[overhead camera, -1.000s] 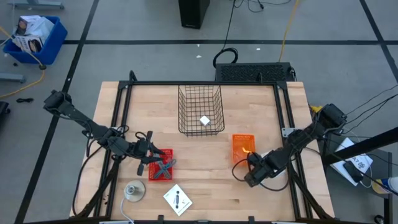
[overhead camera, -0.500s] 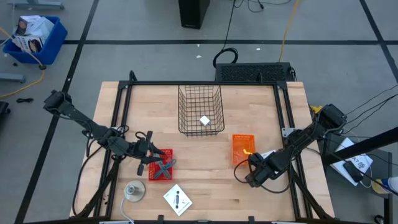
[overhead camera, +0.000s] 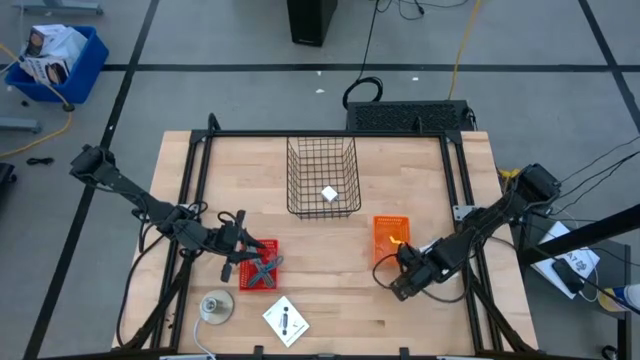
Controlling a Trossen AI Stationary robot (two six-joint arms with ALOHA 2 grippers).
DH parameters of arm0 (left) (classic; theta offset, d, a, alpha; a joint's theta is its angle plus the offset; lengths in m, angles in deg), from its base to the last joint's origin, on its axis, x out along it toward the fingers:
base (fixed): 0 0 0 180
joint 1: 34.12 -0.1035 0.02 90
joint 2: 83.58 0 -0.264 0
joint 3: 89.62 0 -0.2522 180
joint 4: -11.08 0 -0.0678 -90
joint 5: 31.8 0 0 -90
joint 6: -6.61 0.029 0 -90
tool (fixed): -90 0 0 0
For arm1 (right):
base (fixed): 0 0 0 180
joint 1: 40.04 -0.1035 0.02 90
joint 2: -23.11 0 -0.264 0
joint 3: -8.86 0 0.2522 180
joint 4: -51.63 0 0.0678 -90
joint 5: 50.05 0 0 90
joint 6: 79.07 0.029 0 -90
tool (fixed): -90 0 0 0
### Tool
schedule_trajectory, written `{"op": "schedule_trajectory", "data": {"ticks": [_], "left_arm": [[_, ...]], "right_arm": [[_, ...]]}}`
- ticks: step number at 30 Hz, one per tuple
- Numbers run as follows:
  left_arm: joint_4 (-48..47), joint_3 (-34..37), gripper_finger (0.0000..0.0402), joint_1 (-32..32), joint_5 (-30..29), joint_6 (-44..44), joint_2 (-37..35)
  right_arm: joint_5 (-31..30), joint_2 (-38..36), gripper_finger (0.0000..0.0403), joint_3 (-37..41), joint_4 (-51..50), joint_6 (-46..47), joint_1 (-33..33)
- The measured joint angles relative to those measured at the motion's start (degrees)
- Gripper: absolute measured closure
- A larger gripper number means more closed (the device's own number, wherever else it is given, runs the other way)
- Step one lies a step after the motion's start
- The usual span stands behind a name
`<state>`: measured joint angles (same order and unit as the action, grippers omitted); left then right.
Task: Pick and place items into bin
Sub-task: Put the white charger adapter into the black wire basket
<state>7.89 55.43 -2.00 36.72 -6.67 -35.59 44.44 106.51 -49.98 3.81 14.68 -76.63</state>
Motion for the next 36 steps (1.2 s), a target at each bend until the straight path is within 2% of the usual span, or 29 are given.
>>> {"op": "schedule_trajectory", "data": {"ticks": [6, 10, 15, 22, 26, 30, 36], "left_arm": [[0.00, 0.00, 0.0300, 0.00, -0.06, 0.08, 0.00], [0.00, 0.00, 0.0300, 0.00, -0.08, 0.09, 0.00], [0.06, 0.00, 0.0300, 0.00, -0.08, 0.08, 0.00], [0.20, 0.00, 0.0300, 0.00, -0.10, 0.05, 0.00], [0.20, 0.00, 0.0300, 0.00, -0.10, 0.05, 0.00], [0.20, 0.00, 0.0300, 0.00, -0.10, 0.05, 0.00], [0.09, 0.00, 0.0300, 0.00, -0.15, 0.81, 0.00]], "right_arm": [[-4.94, -5.54, 0.0256, -0.05, 1.97, -1.61, 1.44], [-12.73, -8.71, 0.0256, -0.07, 5.12, -6.30, 3.25], [-22.04, -11.15, 0.0254, -0.09, 16.29, -21.05, 9.29], [-27.06, -11.33, 0.0256, -0.13, 35.38, -47.53, 20.28], [-26.74, -11.35, 0.0255, -0.17, 44.55, -58.82, 27.56], [-20.78, -11.35, 0.0256, -0.17, 49.55, -64.12, 34.47], [-15.17, -10.48, 0.0256, -4.65, 45.21, -67.80, 42.01]]}}
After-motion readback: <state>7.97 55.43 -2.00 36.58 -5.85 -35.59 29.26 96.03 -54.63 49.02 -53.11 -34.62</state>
